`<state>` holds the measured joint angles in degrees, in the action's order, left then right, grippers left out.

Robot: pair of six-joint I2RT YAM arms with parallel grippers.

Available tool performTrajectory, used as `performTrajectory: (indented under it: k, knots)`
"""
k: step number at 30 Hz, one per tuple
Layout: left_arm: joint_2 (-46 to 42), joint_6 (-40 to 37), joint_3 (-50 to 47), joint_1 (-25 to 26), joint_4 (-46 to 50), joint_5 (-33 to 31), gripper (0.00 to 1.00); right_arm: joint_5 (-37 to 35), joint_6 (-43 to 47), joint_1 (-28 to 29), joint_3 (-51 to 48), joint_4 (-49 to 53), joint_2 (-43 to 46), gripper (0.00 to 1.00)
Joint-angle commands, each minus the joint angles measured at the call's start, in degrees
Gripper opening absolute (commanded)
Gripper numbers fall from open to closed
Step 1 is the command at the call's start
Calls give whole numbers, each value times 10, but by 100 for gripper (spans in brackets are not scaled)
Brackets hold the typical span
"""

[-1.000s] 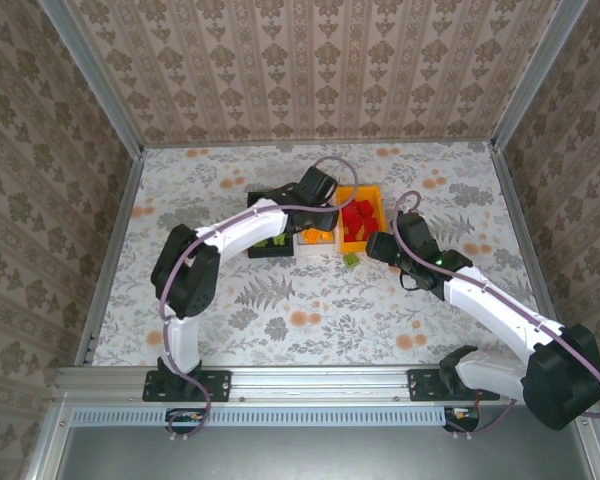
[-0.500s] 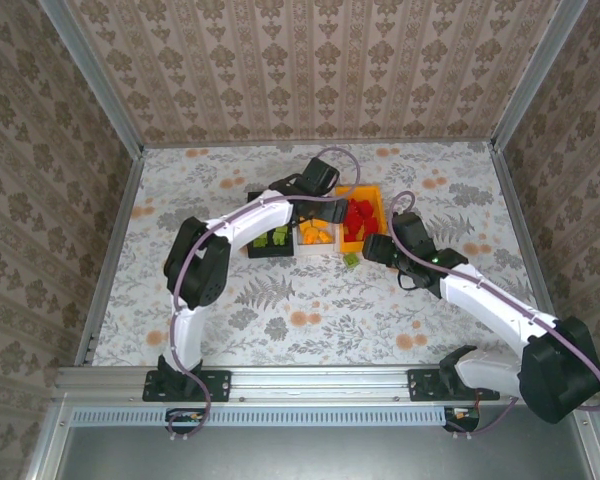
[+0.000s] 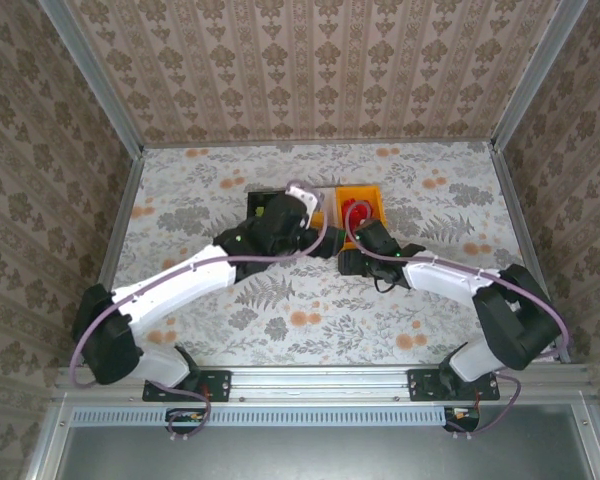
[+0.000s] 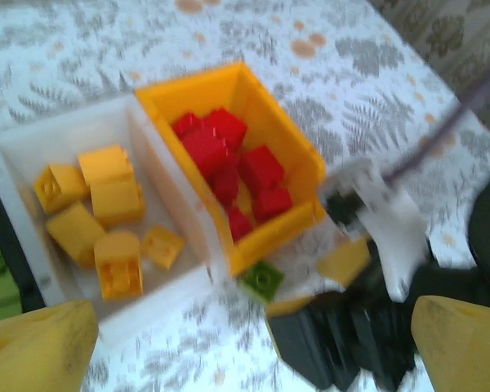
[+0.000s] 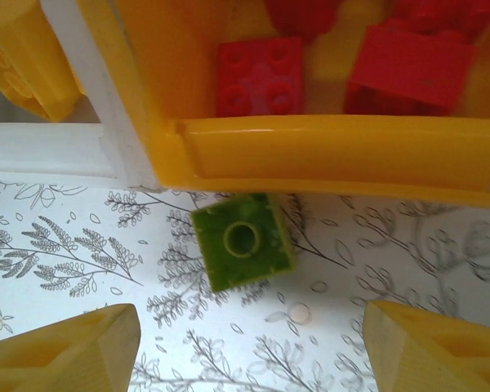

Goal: Sort the legos into containers by color

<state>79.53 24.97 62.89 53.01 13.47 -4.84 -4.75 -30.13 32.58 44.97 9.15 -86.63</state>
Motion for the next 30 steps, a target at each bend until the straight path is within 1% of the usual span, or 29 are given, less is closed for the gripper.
performTrajectory:
  k: [1, 5, 12, 14, 18, 21, 23, 27, 30]
  knots:
    - [-42, 43, -68, 3, -5, -26, 100, -2, 22, 5, 31, -25, -34, 73]
    - [-106, 76, -135, 9, -1, -46, 100, -23, 30, 6, 54, -24, -72, 71]
    - [-197, 107, -199, 10, 22, -79, 100, -51, 34, 19, 74, -9, -123, 63]
    - [-217, 112, -211, 10, 26, -88, 100, -52, 35, 24, 77, -7, -131, 58]
    - [-237, 116, -218, 9, 49, -108, 100, -48, 33, 36, 72, -7, -125, 43]
    - [-255, 125, -235, 9, 60, -136, 100, -27, 31, 42, 60, -13, -101, 34]
    - [-271, 132, -252, 7, 63, -153, 100, 2, 30, 47, 56, -14, -77, 31]
    - [-303, 167, -283, 5, 102, -190, 100, 81, 31, 67, 82, -1, -40, 30]
    - [-333, 190, -313, 3, 118, -193, 100, 95, 40, 95, 144, 20, -45, 30]
